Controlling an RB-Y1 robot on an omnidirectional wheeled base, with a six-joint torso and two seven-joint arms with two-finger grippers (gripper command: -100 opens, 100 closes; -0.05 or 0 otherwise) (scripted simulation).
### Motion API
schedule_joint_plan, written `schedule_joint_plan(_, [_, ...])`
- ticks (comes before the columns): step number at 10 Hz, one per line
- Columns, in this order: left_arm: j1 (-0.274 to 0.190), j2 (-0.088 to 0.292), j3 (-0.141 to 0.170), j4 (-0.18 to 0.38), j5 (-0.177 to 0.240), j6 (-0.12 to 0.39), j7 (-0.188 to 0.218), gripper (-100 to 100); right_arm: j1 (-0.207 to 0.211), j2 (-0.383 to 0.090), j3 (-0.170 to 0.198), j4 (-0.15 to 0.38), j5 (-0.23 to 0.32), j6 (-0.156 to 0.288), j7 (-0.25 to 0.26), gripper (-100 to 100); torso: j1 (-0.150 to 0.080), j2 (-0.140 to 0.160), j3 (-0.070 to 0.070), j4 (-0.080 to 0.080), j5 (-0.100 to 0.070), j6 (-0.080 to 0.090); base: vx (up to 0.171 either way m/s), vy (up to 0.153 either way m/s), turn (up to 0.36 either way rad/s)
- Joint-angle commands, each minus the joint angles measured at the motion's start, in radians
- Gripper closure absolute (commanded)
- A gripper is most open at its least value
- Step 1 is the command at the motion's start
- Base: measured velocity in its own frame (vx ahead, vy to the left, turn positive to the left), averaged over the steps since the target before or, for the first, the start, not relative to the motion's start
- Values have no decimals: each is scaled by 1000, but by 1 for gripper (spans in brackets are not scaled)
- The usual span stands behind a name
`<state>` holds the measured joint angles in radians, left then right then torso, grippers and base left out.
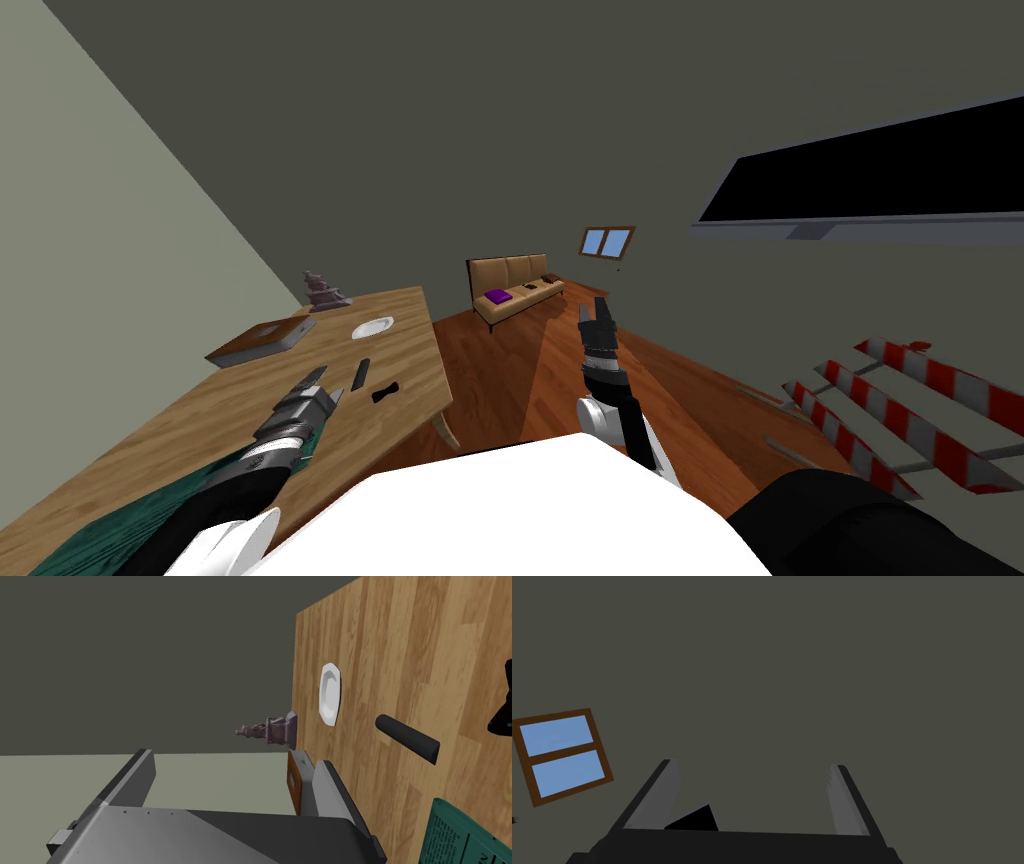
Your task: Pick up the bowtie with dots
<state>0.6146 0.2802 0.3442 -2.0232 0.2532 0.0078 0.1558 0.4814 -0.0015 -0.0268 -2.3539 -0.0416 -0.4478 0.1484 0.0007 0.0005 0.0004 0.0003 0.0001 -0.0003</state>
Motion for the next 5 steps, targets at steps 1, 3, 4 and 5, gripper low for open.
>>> schedule_joint_plan(1, [2, 1, 9, -13, 3, 36, 0, -100, 0, 0, 0, 0, 0, 0, 0, 0, 0, 0, 0, 0, 0, 0, -4, 1, 16])
schedule_joint_plan(3, [7, 11, 49, 21, 20, 86, 4, -100, 0, 0, 0, 0, 0, 0, 0, 0, 0, 0, 0, 0, 0, 1, -6, -3, -141])
schedule_joint_plan(4, [12, 20, 88, 54, 36, 121, 7, -100, 0, 0, 0, 0, 0, 0, 0, 0, 0, 0, 0, 0, 0, 0, -7, -2, -177])
schedule_joint_plan(5, [12, 20, 88, 54, 36, 136, 7, -100, 0, 0, 0, 0, 0, 0, 0, 0, 0, 0, 0, 0, 0, 0, -7, 3, -121])
